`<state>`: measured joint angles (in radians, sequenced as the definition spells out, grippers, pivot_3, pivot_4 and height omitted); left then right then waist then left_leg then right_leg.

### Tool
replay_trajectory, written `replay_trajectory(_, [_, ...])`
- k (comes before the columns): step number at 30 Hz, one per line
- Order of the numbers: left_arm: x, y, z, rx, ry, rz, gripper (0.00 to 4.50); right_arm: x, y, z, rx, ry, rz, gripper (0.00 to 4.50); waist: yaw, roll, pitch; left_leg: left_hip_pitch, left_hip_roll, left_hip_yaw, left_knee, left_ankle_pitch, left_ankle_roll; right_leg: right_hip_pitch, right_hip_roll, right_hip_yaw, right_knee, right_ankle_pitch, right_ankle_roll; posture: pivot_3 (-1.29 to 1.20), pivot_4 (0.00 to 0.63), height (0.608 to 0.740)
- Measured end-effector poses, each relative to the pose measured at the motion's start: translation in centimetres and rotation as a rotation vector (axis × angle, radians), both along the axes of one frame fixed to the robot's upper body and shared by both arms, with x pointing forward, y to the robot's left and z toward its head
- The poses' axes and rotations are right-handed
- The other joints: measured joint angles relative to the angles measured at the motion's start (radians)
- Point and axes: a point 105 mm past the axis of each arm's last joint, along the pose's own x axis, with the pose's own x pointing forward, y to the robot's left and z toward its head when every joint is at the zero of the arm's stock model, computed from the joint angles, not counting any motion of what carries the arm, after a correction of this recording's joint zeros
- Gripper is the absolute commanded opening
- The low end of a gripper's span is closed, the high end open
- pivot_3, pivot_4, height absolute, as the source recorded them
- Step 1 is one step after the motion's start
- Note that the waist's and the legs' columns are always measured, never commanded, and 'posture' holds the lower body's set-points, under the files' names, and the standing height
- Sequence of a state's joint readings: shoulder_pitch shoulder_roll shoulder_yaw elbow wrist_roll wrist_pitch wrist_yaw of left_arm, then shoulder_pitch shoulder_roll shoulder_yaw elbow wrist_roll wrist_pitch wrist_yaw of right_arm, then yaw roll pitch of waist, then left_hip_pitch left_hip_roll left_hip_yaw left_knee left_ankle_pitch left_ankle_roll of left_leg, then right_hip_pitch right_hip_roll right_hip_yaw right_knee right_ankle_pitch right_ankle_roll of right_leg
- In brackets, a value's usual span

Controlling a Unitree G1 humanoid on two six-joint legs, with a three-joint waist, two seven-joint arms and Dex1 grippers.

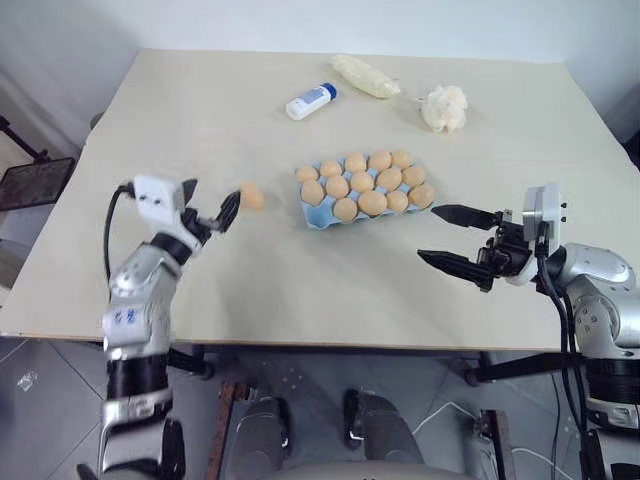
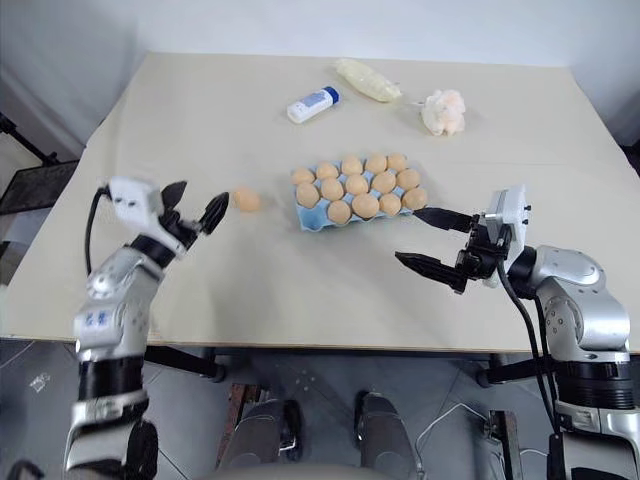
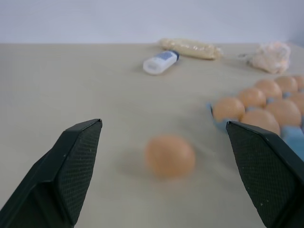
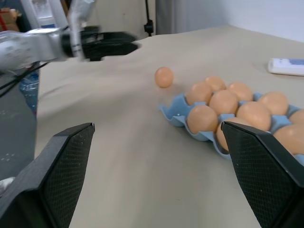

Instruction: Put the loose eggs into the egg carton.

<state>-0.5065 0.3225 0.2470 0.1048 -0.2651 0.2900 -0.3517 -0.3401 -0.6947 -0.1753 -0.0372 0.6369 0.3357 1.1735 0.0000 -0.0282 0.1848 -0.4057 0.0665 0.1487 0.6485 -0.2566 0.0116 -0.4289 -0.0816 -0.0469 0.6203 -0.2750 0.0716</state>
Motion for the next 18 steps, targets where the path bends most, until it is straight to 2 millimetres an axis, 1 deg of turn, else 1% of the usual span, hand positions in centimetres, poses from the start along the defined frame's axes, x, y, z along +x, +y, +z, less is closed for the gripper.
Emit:
replay_trajectory(2, [1.3,-0.7,0.2,0.017,0.009,-0.017,4.45,-0.1,0.0,-0.2,-0.002,0.011,-0.002,4.50,0.000,0.000,0.000,0.000,0.000,0.000,0.000,0.000,0.001,0.000,0.000,0.000,0.000,0.000,0.000,0.00,0.150,0.740])
replay_trajectory(4, [2.4,-1.2,-0.3,0.035,0.039,-0.027,4.45,-0.1,0.0,-0.4,-0.004,0.022,-0.008,4.50,-0.003,0.000,0.000,0.000,0.000,0.001,-0.001,0.002,0.004,0.000,0.001,0.001,-0.001,0.000,0.000,0.00,0.150,0.740])
replay_trajectory(9, [4.6,-1.7,-2.6,0.070,0.166,-0.019,4.45,-0.3,-0.2,-0.5,-0.008,0.026,-0.025,4.50,-0.001,0.000,0.000,-0.001,0.000,0.001,-0.001,0.001,0.004,-0.001,0.003,0.000,-0.001,0.000,0.000,0.00,0.150,0.740])
replay_trajectory(12, [5.5,-1.9,-4.1,0.110,0.248,-0.005,4.45,-0.4,-0.2,-0.5,-0.013,0.021,-0.028,4.50,-0.001,0.000,0.000,-0.001,0.000,0.001,0.000,0.001,0.004,-0.001,0.002,0.000,-0.001,0.000,0.001,0.00,0.150,0.740])
replay_trajectory(15, [6.2,-1.8,-5.2,0.126,0.322,0.020,3.85,-0.4,-0.3,-0.6,-0.014,0.025,-0.034,4.50,-0.002,0.000,0.000,-0.001,0.000,0.001,-0.001,0.001,0.004,-0.001,0.002,0.000,-0.002,0.000,0.001,0.00,0.150,0.740])
replay_trajectory(16, [6.3,-1.8,-5.5,0.125,0.341,0.025,3.58,-0.4,-0.3,-0.6,-0.014,0.028,-0.037,4.50,-0.002,0.000,0.000,-0.001,0.000,0.001,-0.001,0.001,0.004,-0.001,0.002,0.000,-0.002,0.000,0.001,0.00,0.150,0.740])
replay_trajectory(18, [6.4,-1.8,-5.5,0.125,0.347,0.023,3.00,-0.4,-0.5,-0.7,-0.013,0.034,-0.044,4.50,-0.001,0.000,0.000,-0.001,0.000,0.001,-0.001,0.001,0.004,-0.001,0.001,0.000,-0.002,0.000,0.001,0.00,0.150,0.740])
